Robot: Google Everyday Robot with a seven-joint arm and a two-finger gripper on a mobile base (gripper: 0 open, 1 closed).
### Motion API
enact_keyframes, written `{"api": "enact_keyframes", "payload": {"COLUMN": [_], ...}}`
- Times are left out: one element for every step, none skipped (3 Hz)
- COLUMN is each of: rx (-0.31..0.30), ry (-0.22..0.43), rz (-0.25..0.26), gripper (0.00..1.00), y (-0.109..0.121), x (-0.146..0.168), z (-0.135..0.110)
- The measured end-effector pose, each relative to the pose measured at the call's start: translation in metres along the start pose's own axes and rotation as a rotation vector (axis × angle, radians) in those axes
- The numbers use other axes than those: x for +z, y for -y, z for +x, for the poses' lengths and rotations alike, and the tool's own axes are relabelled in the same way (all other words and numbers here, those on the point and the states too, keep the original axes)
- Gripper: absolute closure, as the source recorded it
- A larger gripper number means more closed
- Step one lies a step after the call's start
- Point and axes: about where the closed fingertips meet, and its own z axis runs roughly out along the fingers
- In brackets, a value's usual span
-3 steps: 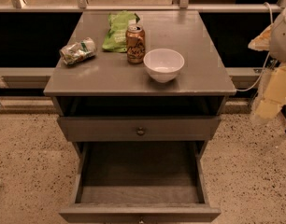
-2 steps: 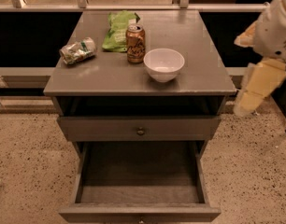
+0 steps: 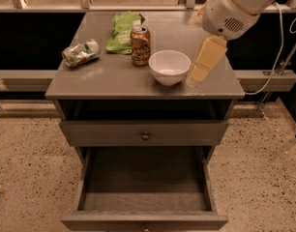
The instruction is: Place orange can into middle drawer
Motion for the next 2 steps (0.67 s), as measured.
{"api": "enact_keyframes", "payload": {"rx": [0.0,-0.01], "ry": [0.0,0.034], "rz": [0.0,0.023], "gripper": [0.0,0.0], "y": [0.0001,0.009], "x": [0.0001,0.0072], "z": [-0.0001,-0.0091]}}
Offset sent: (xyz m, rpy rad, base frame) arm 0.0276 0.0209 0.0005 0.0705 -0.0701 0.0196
